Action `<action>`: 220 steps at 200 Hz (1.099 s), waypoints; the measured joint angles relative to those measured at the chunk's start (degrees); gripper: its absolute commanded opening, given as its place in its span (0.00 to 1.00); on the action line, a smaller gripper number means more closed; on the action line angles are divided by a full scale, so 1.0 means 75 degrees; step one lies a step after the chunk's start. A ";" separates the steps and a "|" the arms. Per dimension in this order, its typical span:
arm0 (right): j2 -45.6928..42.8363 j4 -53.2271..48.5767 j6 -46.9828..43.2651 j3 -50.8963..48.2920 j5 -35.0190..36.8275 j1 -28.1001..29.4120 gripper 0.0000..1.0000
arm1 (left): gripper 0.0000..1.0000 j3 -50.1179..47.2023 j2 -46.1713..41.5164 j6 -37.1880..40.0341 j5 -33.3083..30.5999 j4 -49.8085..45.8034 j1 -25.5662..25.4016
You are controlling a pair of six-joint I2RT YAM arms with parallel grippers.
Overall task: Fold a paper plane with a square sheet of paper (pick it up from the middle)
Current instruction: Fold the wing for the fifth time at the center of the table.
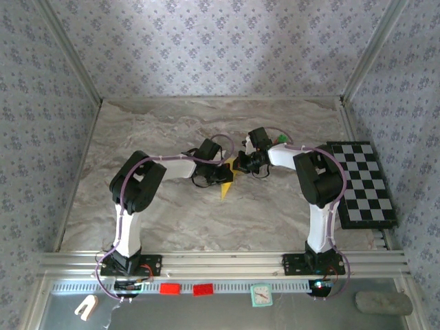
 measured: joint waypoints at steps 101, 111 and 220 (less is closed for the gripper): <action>0.0099 -0.0356 -0.0003 0.0233 0.0017 0.0000 0.00 | 0.00 -0.1154 -0.0950 0.0428 -0.0382 -0.0087 -0.0251; 0.0099 -0.0361 -0.0003 0.0233 0.0017 0.0000 0.00 | 0.00 -0.1265 -0.1040 0.0458 -0.0382 -0.0102 -0.0265; 0.0099 -0.0434 -0.0003 0.0233 -0.0070 0.0012 0.00 | 0.00 -0.2183 -0.1818 0.0708 -0.0673 -0.0184 -0.0472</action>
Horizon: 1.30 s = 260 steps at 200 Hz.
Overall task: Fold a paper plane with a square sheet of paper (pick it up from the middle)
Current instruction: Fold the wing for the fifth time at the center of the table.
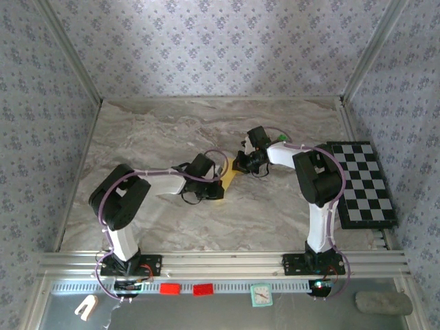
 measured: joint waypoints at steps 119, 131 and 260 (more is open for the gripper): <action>-0.0003 0.0012 -0.0003 0.0009 0.0032 0.0009 0.01 | 0.00 -0.0385 -0.0609 -0.0003 -0.0175 -0.0839 -0.0157; -0.0023 0.0015 -0.0012 0.0009 0.0032 0.0020 0.03 | 0.00 -0.0385 -0.0714 -0.0003 -0.0192 -0.1110 -0.0157; -0.1259 -0.2614 -0.0935 0.1754 0.2299 0.1224 0.53 | 0.81 0.0111 -0.3742 0.0306 -0.1932 -0.2923 0.2180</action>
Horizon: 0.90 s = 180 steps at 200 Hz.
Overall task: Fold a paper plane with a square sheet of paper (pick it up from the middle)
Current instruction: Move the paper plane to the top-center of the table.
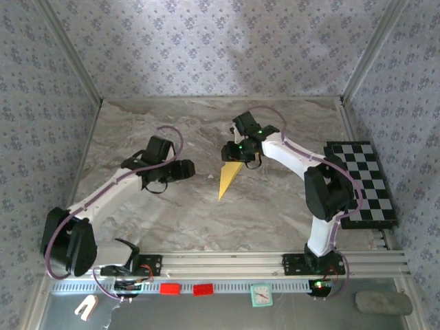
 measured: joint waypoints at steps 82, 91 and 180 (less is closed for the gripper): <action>0.1343 -0.1463 0.1250 0.1174 0.2882 0.1367 0.61 | 1.00 -0.0466 -0.0979 0.0449 -0.0664 -0.0181 0.1469; 0.1545 -0.1600 0.1387 0.1335 0.3077 0.1475 0.61 | 1.00 -0.0530 -0.0979 0.0475 -0.0656 -0.0195 0.1574; 0.2923 -0.2923 0.2209 0.2719 0.4264 0.1926 0.55 | 1.00 -0.0787 -0.0982 0.0638 -0.0321 -0.0198 0.2037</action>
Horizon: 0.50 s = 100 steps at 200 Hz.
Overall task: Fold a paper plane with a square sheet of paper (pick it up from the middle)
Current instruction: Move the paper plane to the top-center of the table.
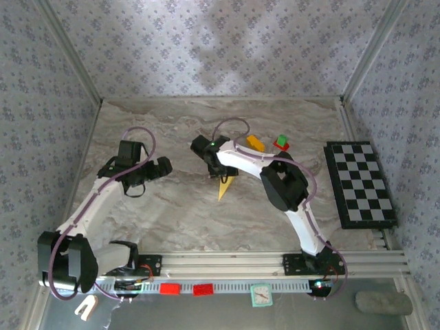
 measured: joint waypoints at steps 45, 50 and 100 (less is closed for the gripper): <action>0.0119 -0.0487 0.0251 0.0128 0.0452 0.0044 0.47 | 1.00 -0.0070 -0.0003 -0.0003 0.0006 0.0000 0.0047; 0.0119 -0.0527 0.0280 0.0128 0.0504 0.0047 0.46 | 1.00 -0.0070 -0.0003 0.0000 0.0006 0.0006 0.0047; -0.0064 -0.0761 0.0600 0.0064 0.0833 0.0052 0.36 | 1.00 -0.0070 -0.0003 0.0000 0.0067 0.0003 0.0055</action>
